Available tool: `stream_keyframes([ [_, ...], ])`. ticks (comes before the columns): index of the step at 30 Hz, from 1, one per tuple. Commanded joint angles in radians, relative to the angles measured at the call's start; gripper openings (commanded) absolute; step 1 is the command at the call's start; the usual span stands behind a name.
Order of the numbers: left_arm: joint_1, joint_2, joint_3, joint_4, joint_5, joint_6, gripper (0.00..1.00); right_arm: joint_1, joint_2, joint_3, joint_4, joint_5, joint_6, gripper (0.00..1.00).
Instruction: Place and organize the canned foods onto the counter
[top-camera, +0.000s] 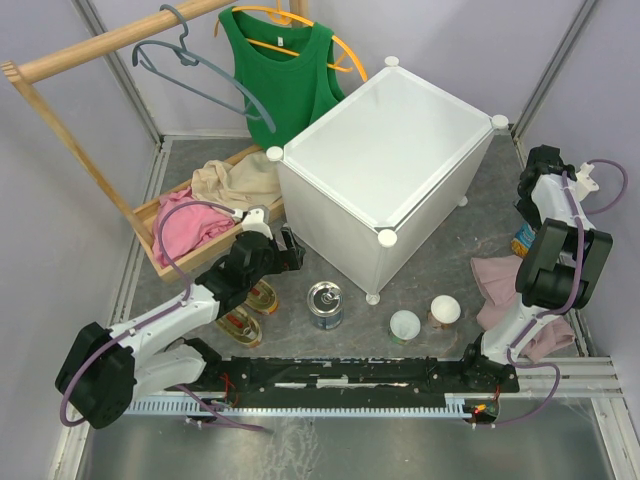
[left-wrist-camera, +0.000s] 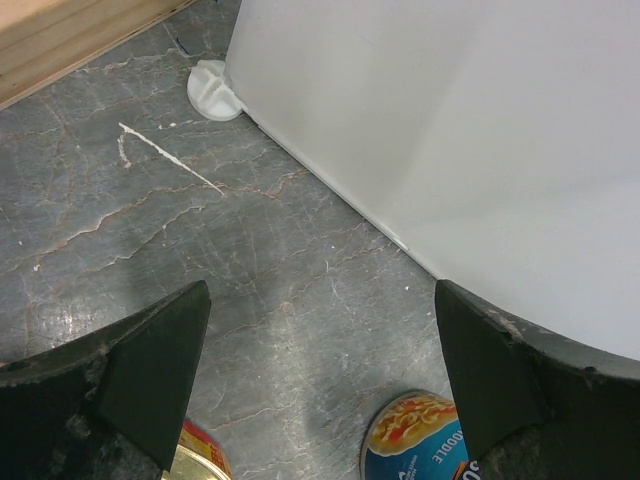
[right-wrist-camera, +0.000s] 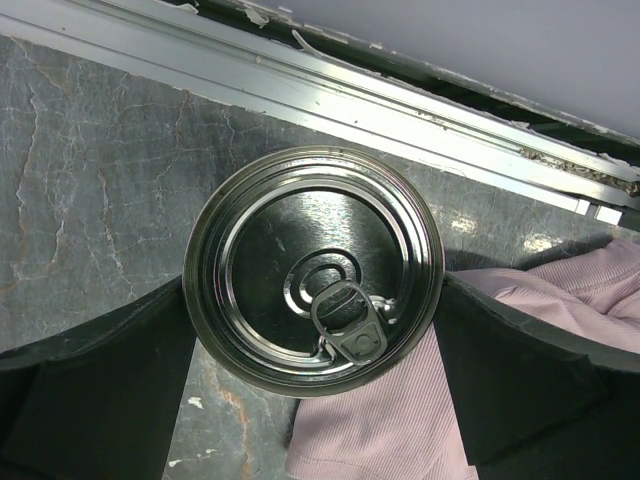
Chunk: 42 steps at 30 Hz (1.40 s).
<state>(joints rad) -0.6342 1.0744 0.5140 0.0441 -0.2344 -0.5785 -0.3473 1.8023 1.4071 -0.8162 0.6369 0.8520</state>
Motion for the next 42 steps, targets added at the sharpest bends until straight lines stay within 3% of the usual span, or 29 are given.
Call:
stream_keyframes([
  [1, 0.003, -0.005, 0.03, 0.04, -0.013, 0.017, 0.99, -0.007, 0.044, -0.019, 0.024, 0.009, 0.019, 1.0],
  [11, 0.003, 0.0, 0.024, 0.046, -0.021, 0.016, 0.99, -0.008, 0.078, -0.021, 0.046, -0.007, 0.017, 0.99],
  [17, 0.004, 0.013, 0.026, 0.056, -0.02, 0.016, 0.99, -0.008, 0.077, -0.047, 0.073, -0.018, 0.014, 0.89],
  [26, 0.003, 0.013, 0.022, 0.063, -0.019, 0.012, 0.99, 0.002, 0.047, -0.095, 0.134, -0.042, -0.012, 0.63],
  [33, 0.003, -0.018, 0.002, 0.062, -0.025, 0.006, 0.99, 0.033, -0.001, -0.131, 0.184, -0.047, -0.054, 0.34],
  [34, 0.004, -0.021, 0.0, 0.063, -0.025, 0.006, 0.99, 0.035, -0.011, -0.136, 0.188, -0.049, -0.059, 0.27],
  [35, 0.004, -0.026, -0.002, 0.062, -0.027, 0.006, 0.99, 0.036, -0.016, -0.139, 0.197, -0.058, -0.069, 0.08],
  [36, 0.004, -0.031, -0.005, 0.064, -0.031, 0.006, 0.99, 0.037, -0.019, -0.14, 0.198, -0.074, -0.075, 0.01],
  [42, 0.003, -0.053, -0.025, 0.077, -0.034, -0.007, 0.99, 0.067, -0.035, -0.151, 0.2, -0.058, -0.096, 0.01],
])
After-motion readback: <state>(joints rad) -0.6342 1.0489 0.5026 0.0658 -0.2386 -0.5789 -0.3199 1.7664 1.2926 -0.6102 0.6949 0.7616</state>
